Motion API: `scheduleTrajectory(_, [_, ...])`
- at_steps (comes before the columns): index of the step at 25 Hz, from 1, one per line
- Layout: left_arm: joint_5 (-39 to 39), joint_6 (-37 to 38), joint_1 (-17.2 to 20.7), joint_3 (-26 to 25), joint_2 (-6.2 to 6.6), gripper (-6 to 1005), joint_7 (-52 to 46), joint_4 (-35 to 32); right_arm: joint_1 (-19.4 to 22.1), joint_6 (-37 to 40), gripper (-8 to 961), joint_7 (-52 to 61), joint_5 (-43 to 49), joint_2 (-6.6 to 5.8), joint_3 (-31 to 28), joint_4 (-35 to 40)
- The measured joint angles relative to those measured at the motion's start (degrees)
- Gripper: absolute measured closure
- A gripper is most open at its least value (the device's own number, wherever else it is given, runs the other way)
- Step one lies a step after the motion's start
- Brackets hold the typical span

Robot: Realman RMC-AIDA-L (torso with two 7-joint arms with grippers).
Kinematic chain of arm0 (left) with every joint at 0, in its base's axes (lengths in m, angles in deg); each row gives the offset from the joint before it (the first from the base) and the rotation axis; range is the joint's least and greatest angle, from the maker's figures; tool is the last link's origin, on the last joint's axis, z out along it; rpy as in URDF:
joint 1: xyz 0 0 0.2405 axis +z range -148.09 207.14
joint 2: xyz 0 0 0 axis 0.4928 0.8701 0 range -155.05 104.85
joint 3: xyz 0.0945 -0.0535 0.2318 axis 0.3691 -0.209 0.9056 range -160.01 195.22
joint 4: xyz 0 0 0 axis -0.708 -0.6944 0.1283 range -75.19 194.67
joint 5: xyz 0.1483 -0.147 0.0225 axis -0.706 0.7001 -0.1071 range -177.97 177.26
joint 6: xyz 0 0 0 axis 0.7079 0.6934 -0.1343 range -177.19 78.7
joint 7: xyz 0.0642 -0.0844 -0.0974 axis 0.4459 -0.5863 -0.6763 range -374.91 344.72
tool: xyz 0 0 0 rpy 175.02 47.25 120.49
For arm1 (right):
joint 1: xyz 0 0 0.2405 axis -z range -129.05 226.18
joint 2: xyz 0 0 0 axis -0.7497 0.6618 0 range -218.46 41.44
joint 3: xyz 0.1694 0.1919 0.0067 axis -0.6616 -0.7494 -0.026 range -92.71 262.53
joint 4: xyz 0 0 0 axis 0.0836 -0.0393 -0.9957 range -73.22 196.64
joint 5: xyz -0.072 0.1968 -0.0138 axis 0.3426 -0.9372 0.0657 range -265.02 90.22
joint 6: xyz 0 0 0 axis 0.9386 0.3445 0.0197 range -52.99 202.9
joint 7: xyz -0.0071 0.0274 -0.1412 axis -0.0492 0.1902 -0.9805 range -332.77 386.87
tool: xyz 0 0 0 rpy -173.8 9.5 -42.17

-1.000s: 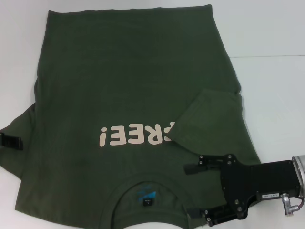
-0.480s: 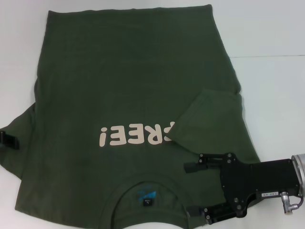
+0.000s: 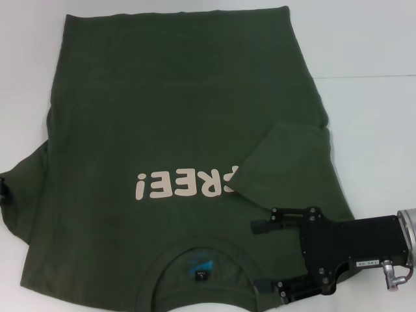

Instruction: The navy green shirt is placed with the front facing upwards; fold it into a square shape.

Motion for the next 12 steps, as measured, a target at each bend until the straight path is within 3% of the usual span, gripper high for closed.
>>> scheduleTrajectory(3, [0.0,-0.2,0.1,0.0,0.00,816,0.1,0.0,-0.2,0.0,53,0.5,0.0,0.00,0.0,0.0])
scheduleTrajectory(8, [0.0,-0.7,0.2,0.1,-0.01,976,0.4,0.0,-0.3,0.0,54,0.8,0.0,0.00,0.0,0.0])
scheduleTrajectory(12, [0.0,-1.0,0.5,0.2,-0.06,978,1.4,-0.2,-0.4,-0.2,54,0.8,0.0,0.00,-0.3,0.0])
